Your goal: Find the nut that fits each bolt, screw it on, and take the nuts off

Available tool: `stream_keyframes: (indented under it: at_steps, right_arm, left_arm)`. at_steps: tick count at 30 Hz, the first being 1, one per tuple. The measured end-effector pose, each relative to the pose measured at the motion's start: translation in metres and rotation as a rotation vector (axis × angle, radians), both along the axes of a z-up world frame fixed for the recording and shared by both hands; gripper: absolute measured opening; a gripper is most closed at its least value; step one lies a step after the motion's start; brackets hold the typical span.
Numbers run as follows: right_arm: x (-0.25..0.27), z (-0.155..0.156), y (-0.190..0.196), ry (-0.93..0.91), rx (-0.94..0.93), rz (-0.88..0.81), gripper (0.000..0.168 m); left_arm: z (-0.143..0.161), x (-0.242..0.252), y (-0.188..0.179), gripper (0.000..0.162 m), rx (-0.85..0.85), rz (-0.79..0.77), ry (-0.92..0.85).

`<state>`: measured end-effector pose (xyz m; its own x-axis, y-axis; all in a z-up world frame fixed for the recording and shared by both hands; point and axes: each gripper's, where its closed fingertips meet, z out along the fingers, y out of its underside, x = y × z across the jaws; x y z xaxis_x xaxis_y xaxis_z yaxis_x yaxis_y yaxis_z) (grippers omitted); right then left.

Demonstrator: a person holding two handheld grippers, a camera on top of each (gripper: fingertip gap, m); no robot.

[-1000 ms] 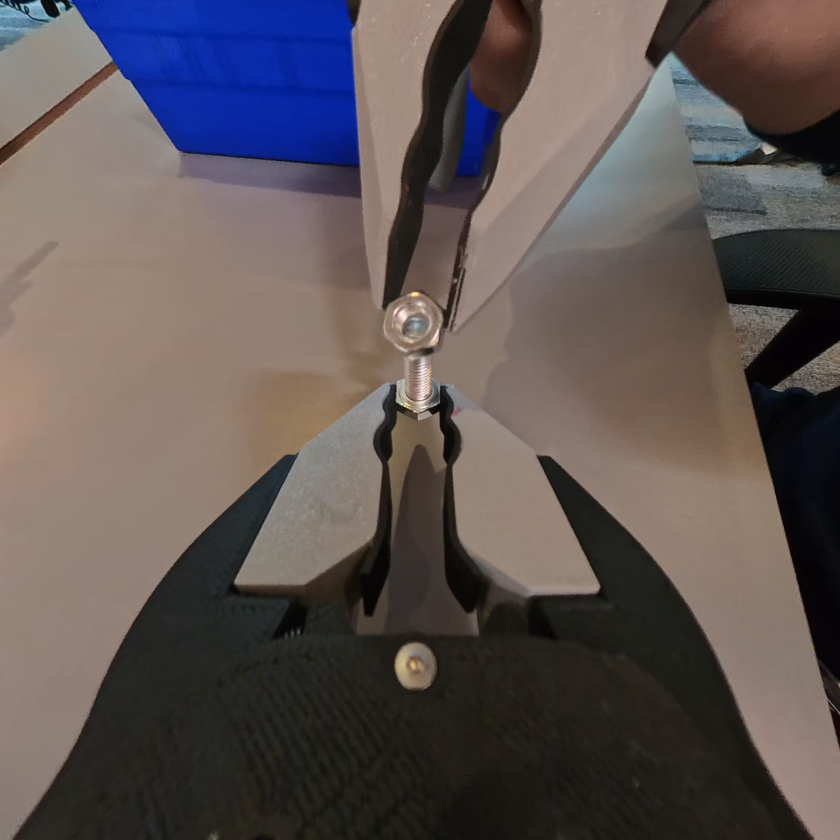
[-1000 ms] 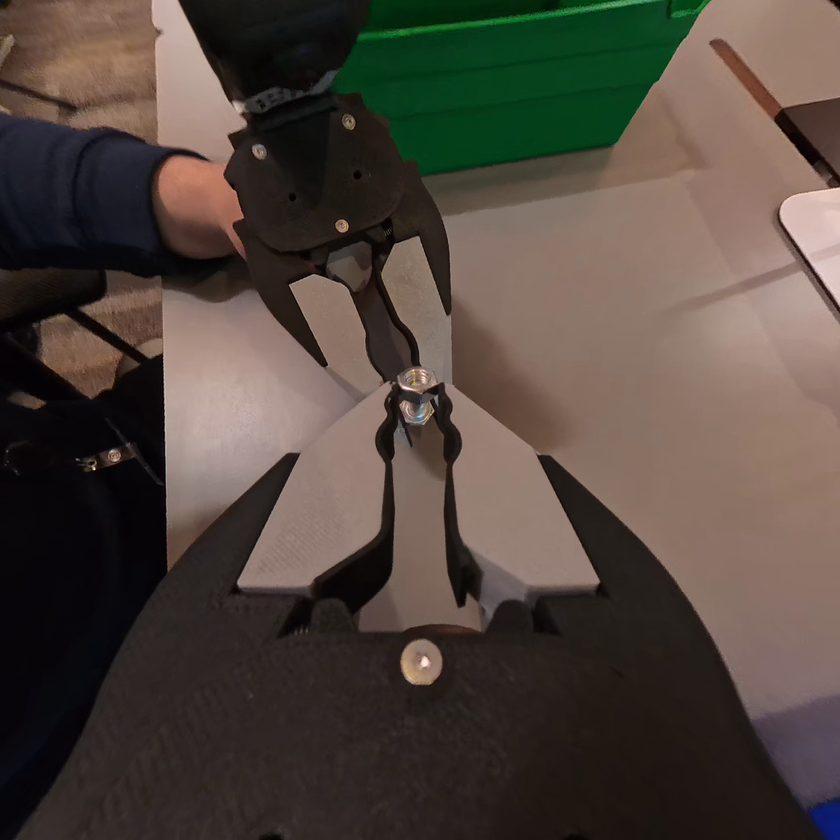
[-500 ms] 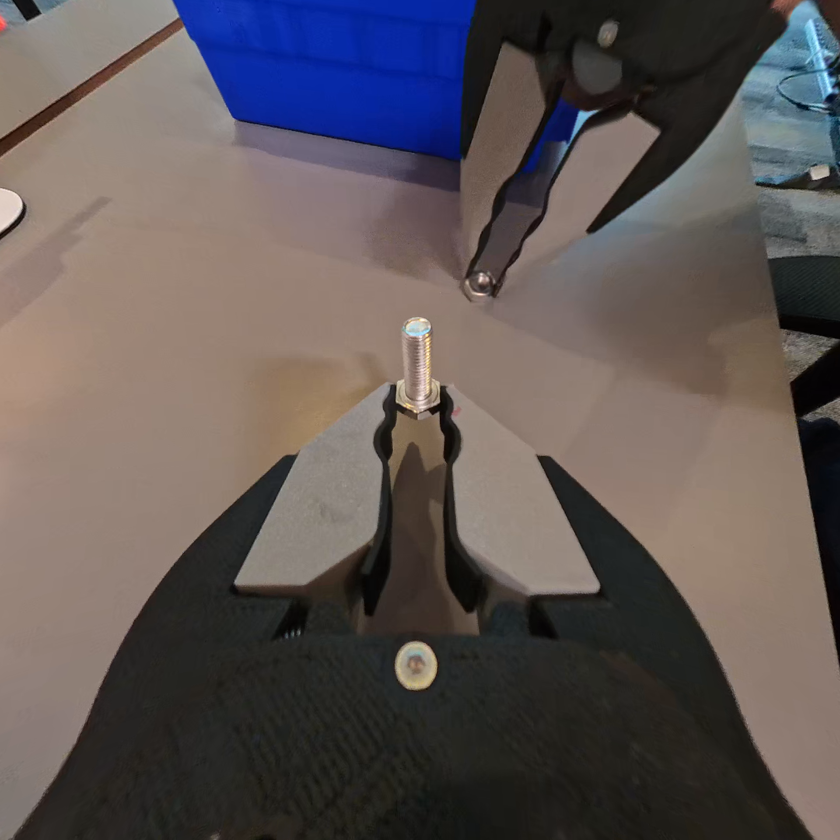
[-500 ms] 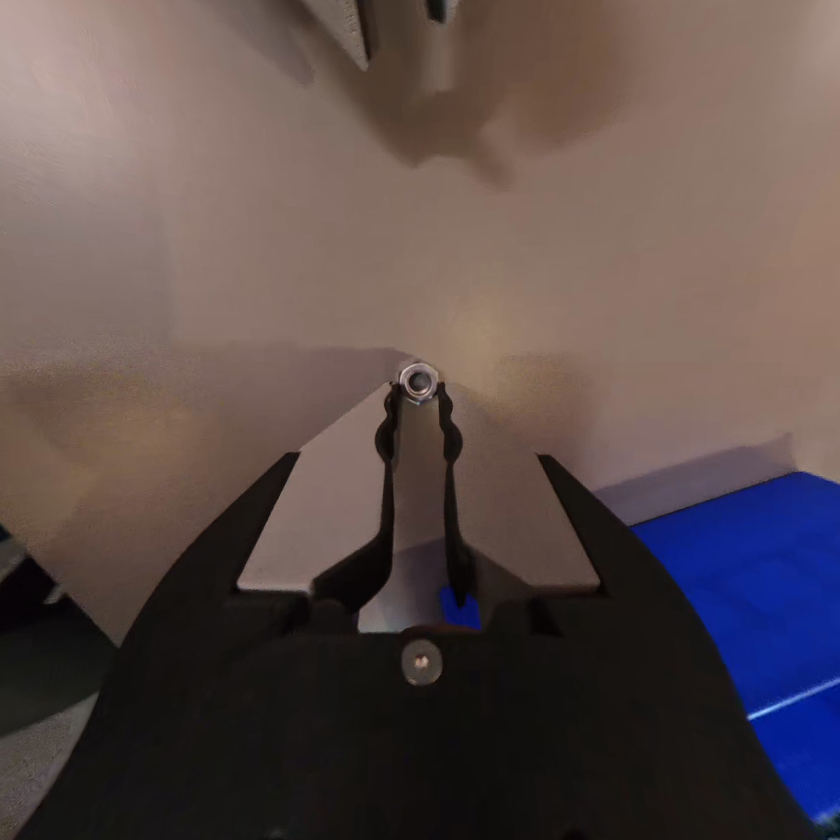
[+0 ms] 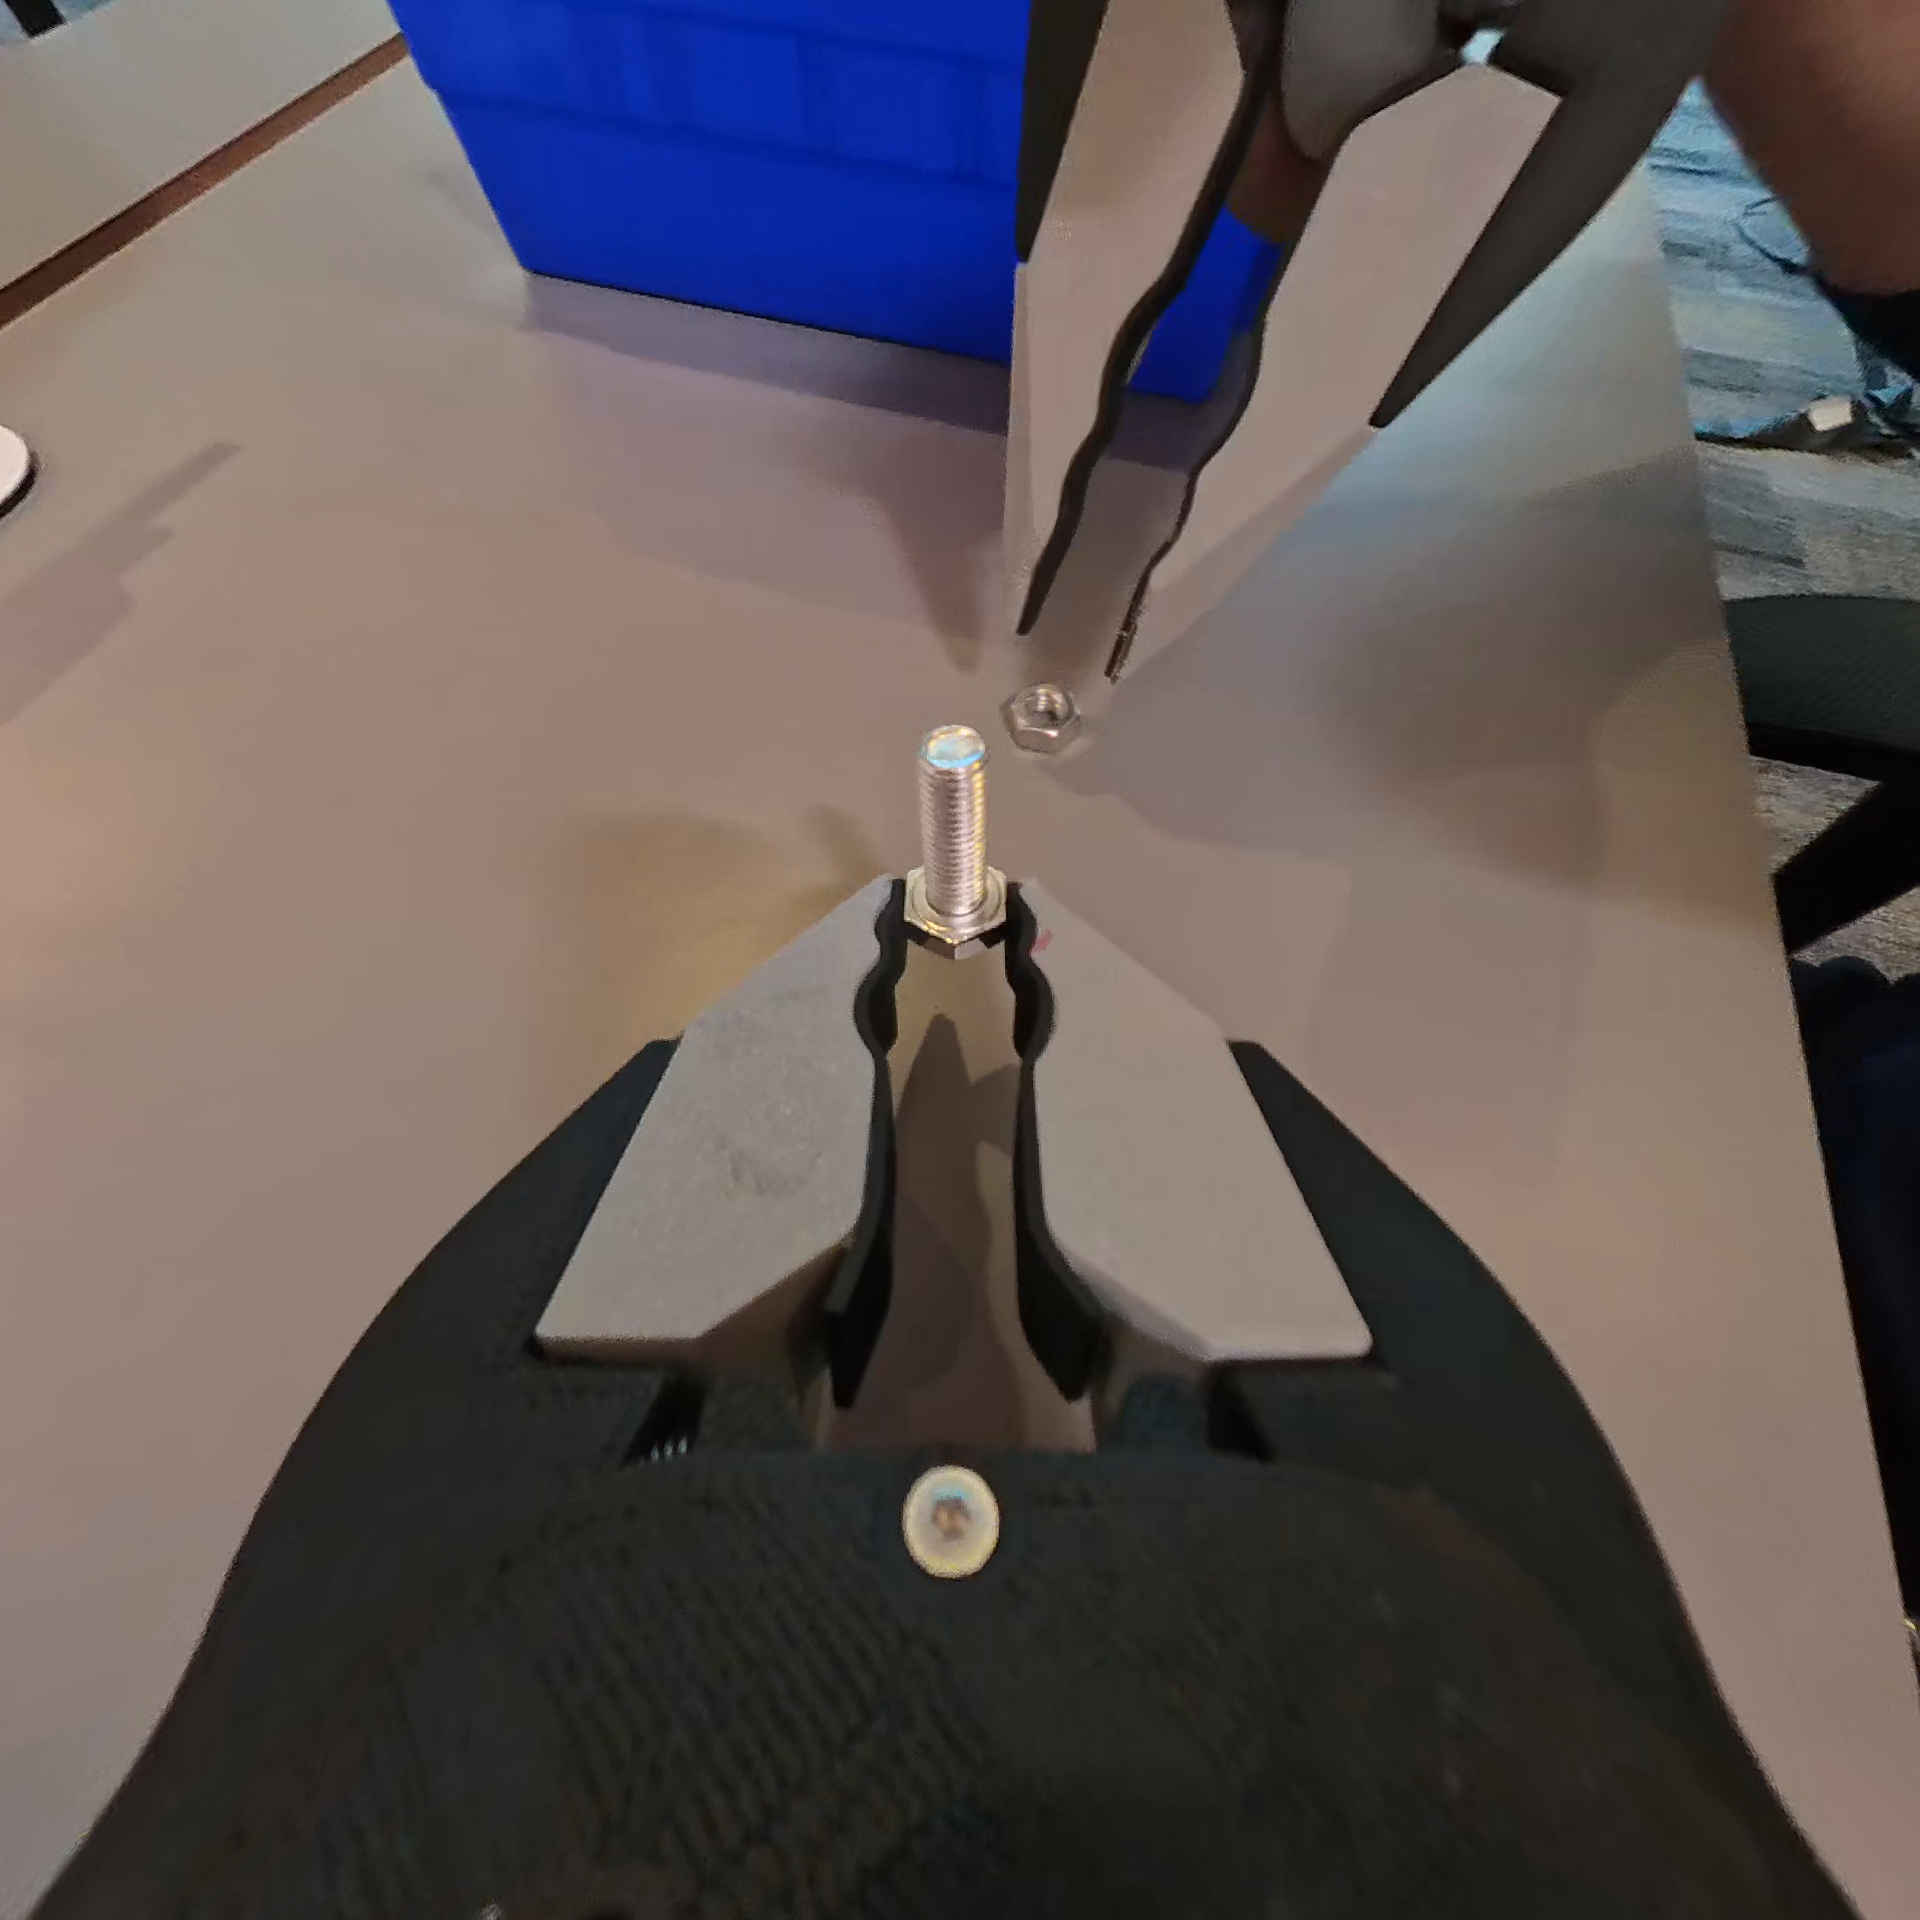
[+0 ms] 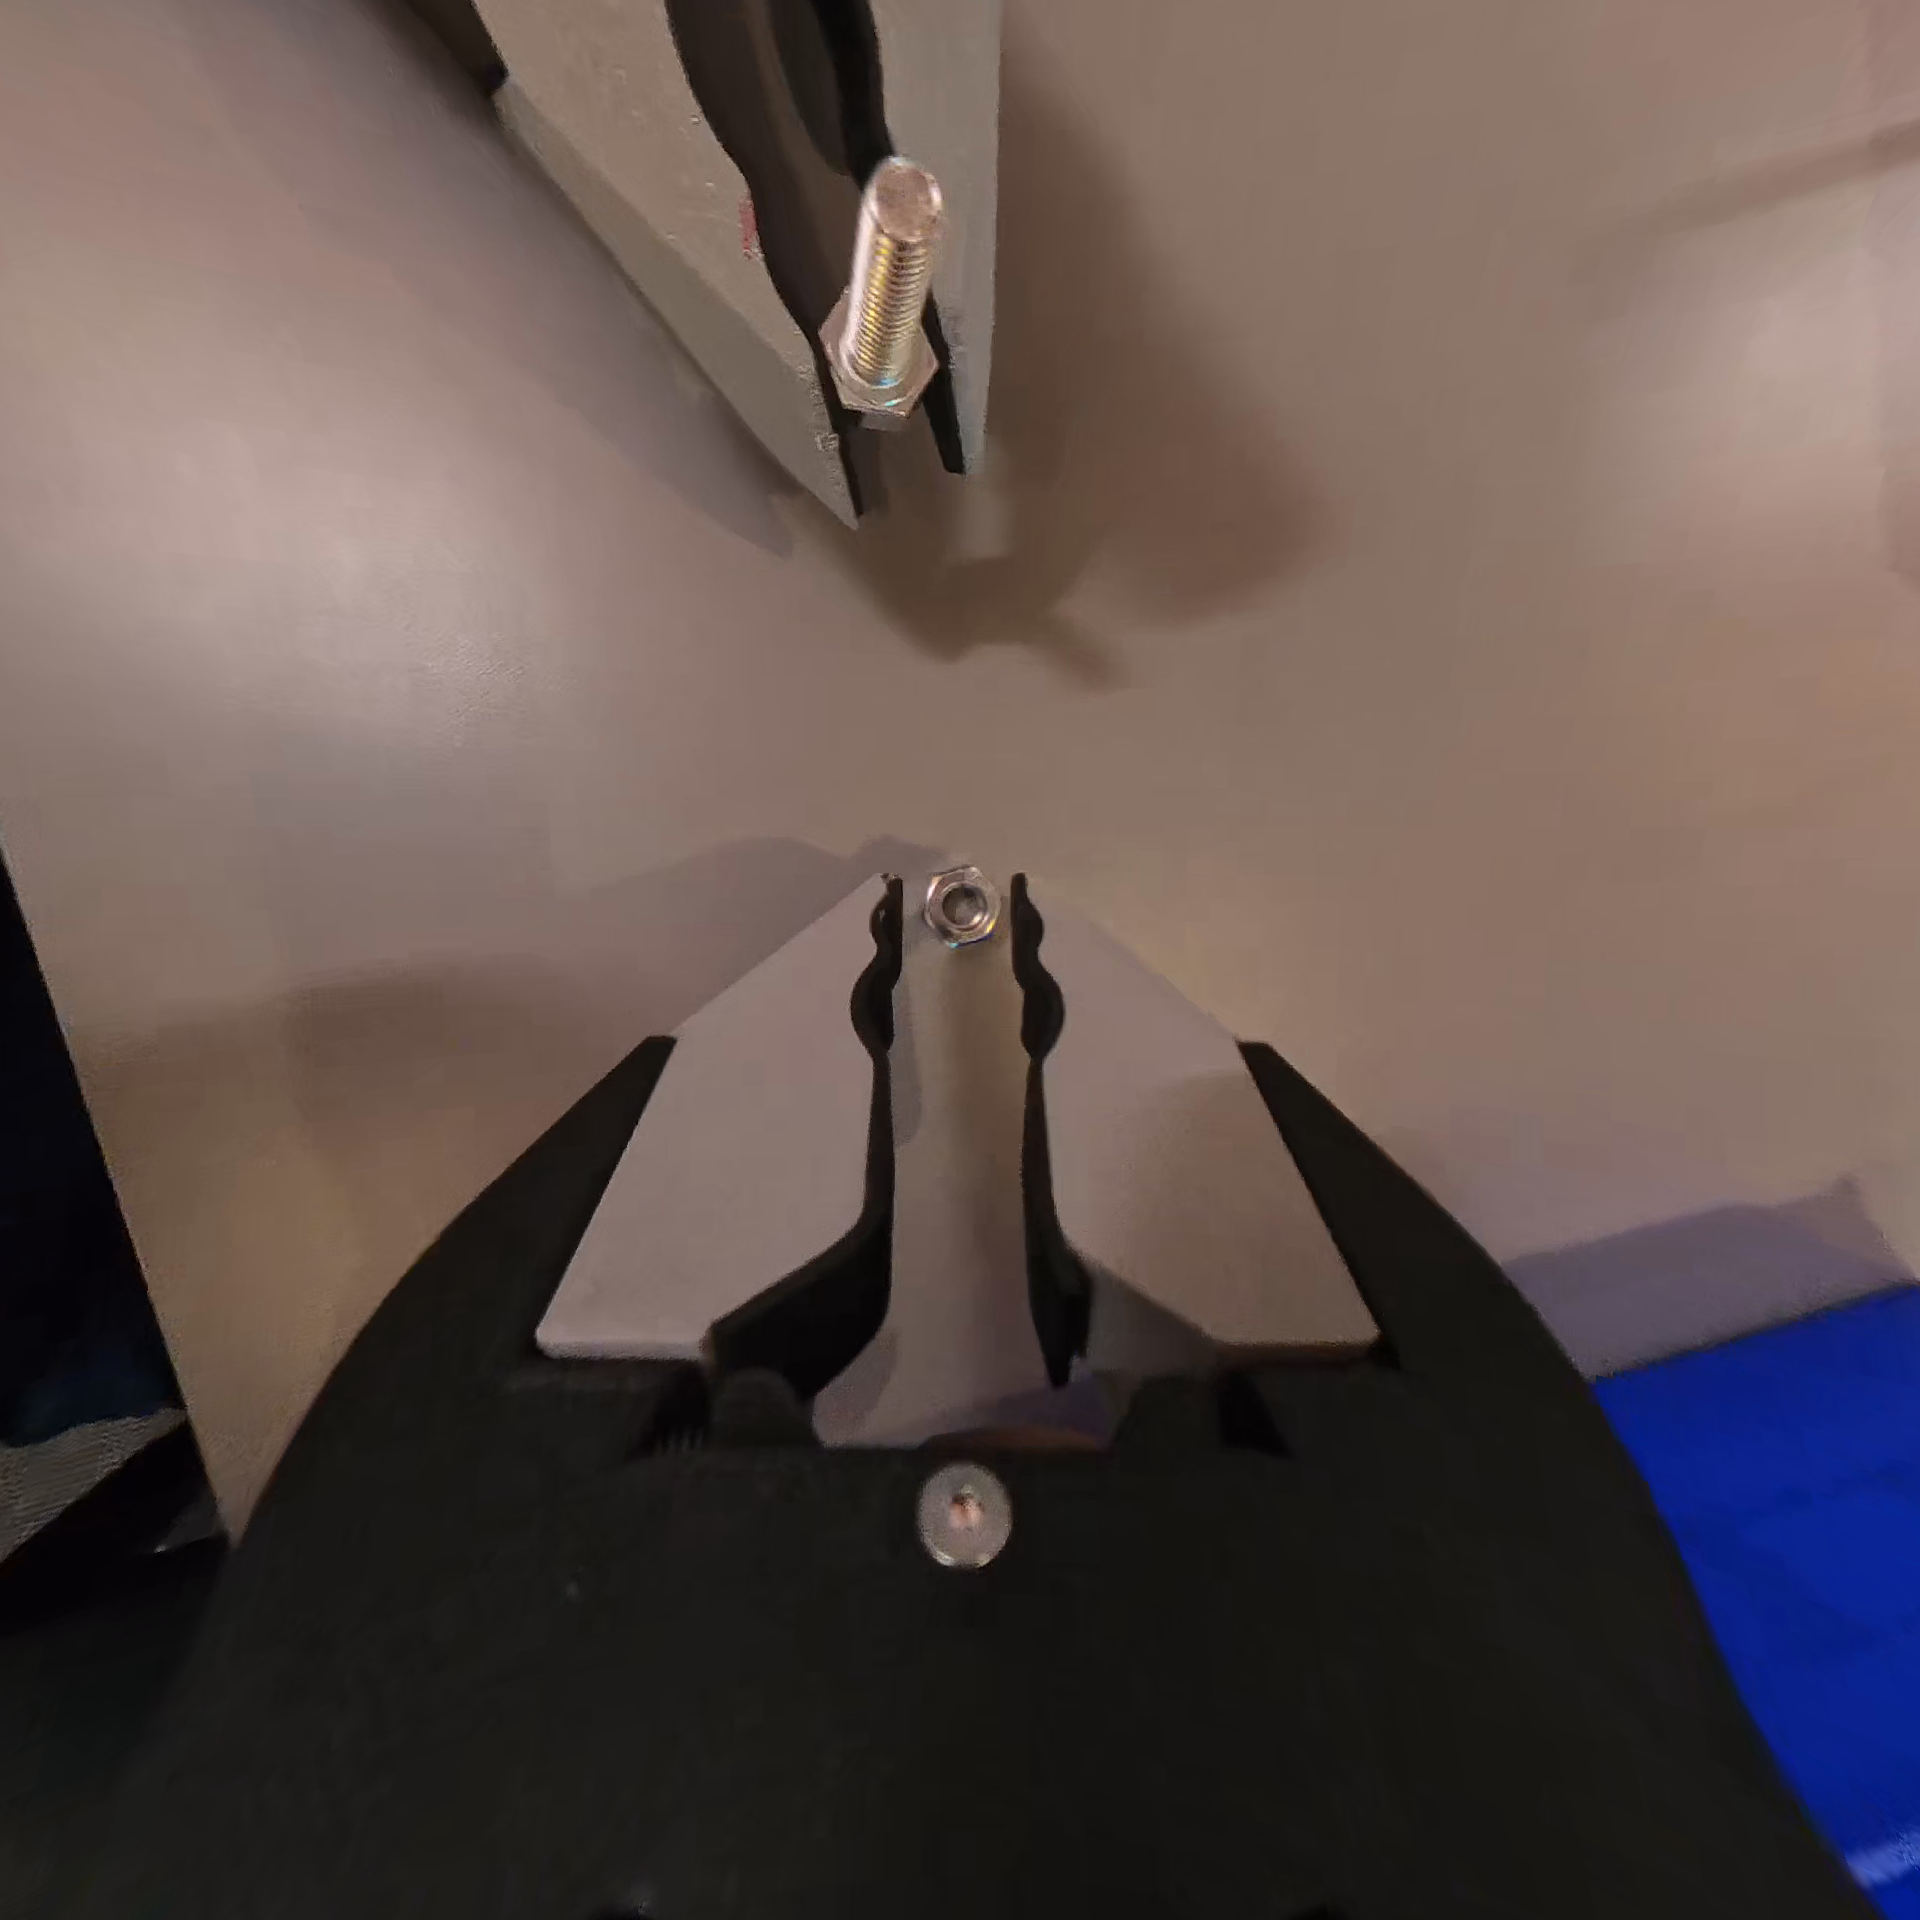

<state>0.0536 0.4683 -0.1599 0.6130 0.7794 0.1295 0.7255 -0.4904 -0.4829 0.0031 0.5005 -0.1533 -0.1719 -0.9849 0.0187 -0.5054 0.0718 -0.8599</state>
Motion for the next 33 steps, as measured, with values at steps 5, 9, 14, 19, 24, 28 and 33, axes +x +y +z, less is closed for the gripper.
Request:
stream_keyframes:
  at_steps: [5, 9, 14, 19, 24, 28, 33]
  right_arm:
    - [0.008, -0.001, 0.009, 0.031, 0.007, -0.123, 0.018]
    - [0.009, -0.013, 0.006, 0.024, 0.007, -0.207, 0.023]
    - [0.010, -0.022, 0.004, 0.022, 0.020, -0.241, 0.027]
    - [0.004, -0.027, 0.004, 0.053, 0.005, -0.215, 0.014]
    - [-0.002, -0.015, 0.006, 0.102, 0.040, -0.193, 0.014]
    - [-0.029, 0.031, 0.005, 0.223, 0.119, -0.079, 0.014]
    - [-0.054, 0.070, 0.005, 0.256, 0.140, 0.035, 0.014]
  left_arm:
    - [0.000, 0.000, -0.003, 0.016, 0.012, -0.011, 0.000]
    - [0.001, 0.000, -0.001, 0.016, 0.000, -0.004, -0.008]
    - [-0.001, 0.000, -0.002, 0.016, 0.010, -0.010, 0.004]
    - [0.000, 0.000, -0.002, 0.016, 0.007, -0.010, -0.003]
    - [0.000, 0.000, -0.006, 0.016, 0.004, -0.032, -0.001]
    - [0.000, 0.000, -0.021, 0.016, 0.016, -0.101, -0.007]
    - [0.002, 0.000, -0.029, 0.016, 0.026, -0.139, -0.018]
